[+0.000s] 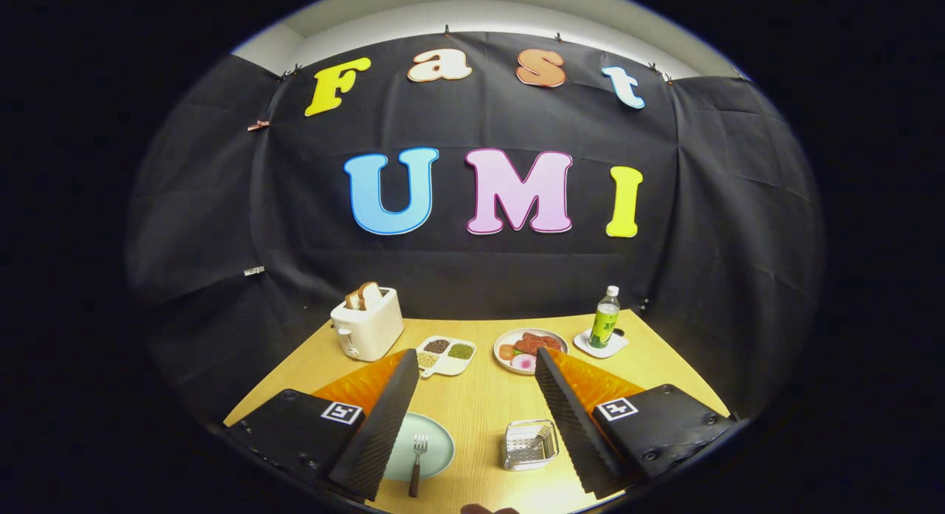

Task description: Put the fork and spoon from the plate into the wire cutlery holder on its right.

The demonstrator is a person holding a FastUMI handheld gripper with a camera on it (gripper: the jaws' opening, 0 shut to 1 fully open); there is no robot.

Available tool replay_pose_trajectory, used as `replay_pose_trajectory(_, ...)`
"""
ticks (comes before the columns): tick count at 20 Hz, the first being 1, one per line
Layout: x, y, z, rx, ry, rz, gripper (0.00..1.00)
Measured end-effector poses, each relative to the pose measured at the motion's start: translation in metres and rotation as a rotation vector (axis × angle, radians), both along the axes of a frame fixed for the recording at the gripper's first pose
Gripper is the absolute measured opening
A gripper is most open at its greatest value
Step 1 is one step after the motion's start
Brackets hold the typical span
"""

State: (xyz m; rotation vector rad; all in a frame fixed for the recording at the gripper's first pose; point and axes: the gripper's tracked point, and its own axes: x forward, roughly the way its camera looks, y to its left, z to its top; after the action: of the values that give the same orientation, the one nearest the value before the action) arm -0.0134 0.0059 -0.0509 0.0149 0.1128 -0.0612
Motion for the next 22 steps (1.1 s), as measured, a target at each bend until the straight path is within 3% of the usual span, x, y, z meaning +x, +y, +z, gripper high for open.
replay_pose_trajectory(10, 0.019, 0.038, -0.076, -0.052, 0.215, 0.115, 1.00)
replay_pose_trajectory(15, 0.025, 0.074, -0.146, -0.062, 0.418, 0.220, 0.99)
replay_pose_trajectory(22, 0.026, 0.092, -0.238, -0.148, 0.692, 0.284, 0.99)
